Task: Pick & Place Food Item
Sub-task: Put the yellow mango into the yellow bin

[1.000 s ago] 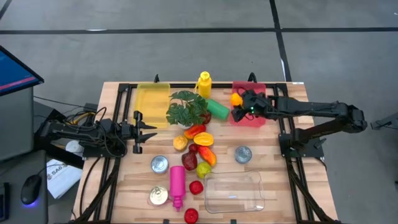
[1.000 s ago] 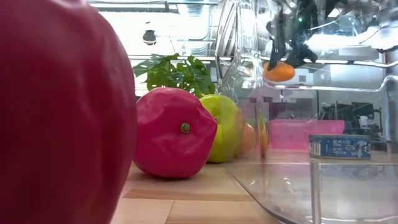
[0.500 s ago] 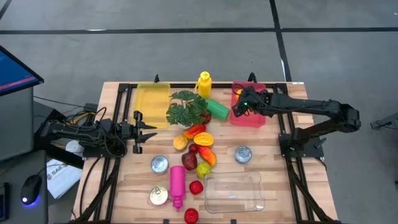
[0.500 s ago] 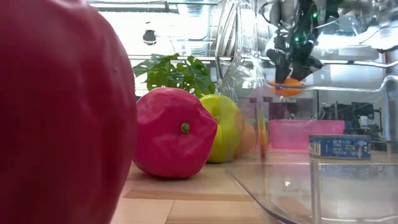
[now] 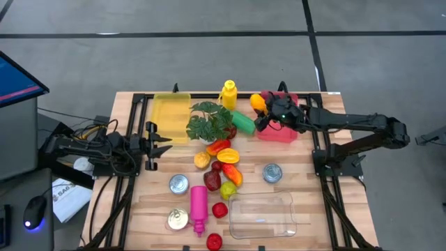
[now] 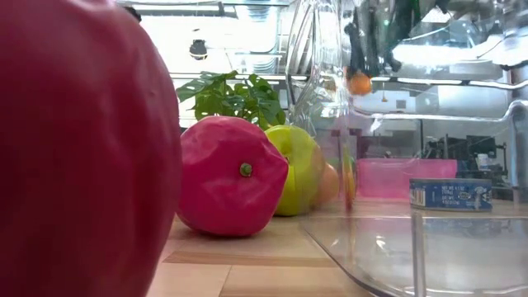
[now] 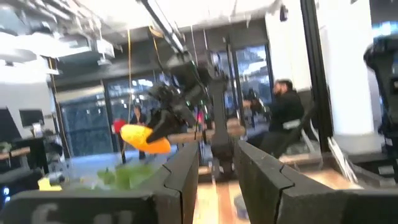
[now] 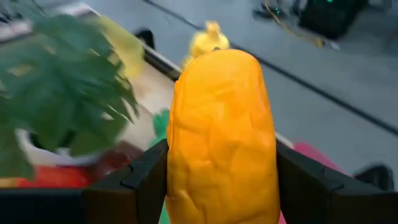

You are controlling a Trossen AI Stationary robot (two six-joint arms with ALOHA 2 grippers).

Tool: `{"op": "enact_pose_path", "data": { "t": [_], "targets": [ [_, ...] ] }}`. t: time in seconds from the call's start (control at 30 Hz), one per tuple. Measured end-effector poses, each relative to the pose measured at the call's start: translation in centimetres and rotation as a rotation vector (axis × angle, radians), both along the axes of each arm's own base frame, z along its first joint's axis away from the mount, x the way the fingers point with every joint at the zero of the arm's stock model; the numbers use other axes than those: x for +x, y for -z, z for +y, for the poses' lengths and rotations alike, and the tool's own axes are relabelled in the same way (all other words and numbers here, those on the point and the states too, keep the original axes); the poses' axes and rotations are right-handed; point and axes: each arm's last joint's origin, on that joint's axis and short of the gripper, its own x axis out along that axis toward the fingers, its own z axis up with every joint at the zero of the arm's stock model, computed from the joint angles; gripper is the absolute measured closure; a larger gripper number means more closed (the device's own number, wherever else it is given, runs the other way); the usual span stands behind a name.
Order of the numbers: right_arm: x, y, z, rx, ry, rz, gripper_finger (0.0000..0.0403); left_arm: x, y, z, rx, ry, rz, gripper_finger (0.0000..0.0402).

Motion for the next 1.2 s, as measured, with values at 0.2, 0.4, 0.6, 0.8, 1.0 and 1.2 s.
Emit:
{"op": "enact_pose_path", "data": {
  "t": [0.2,0.4,0.6,0.8,1.0,1.2],
  "targets": [
    [0.7,-1.1,0.9,-0.088,-0.082,-0.057,0.0168,0.0,-0.1,0.2,-0.019,-0.052,-0.013,0.0287],
    [1.3,-1.8,1.7,-0.135,-0.134,-0.112,0.0168,0.6,0.1,0.4,-0.044,-0.129,0.012,0.0214],
    [1.4,-1.9,2.4,-0.135,-0.160,-0.132,0.0168,1.2,0.1,0.3,-0.040,-0.130,0.005,0.0121],
    [1.7,-2.3,3.5,-0.128,-0.192,-0.190,0.0168,1.8,0.1,0.3,-0.039,-0.131,-0.002,0.0048],
    [2.5,-2.6,4.9,-0.142,-0.247,-0.248,0.0168,2.3,-0.1,0.3,-0.044,-0.130,-0.038,0.0021],
    [4.1,-2.4,6.3,-0.160,-0.305,-0.311,0.0168,3.8,-0.9,0.2,-0.038,-0.133,-0.019,0.0026]
  ]
}}
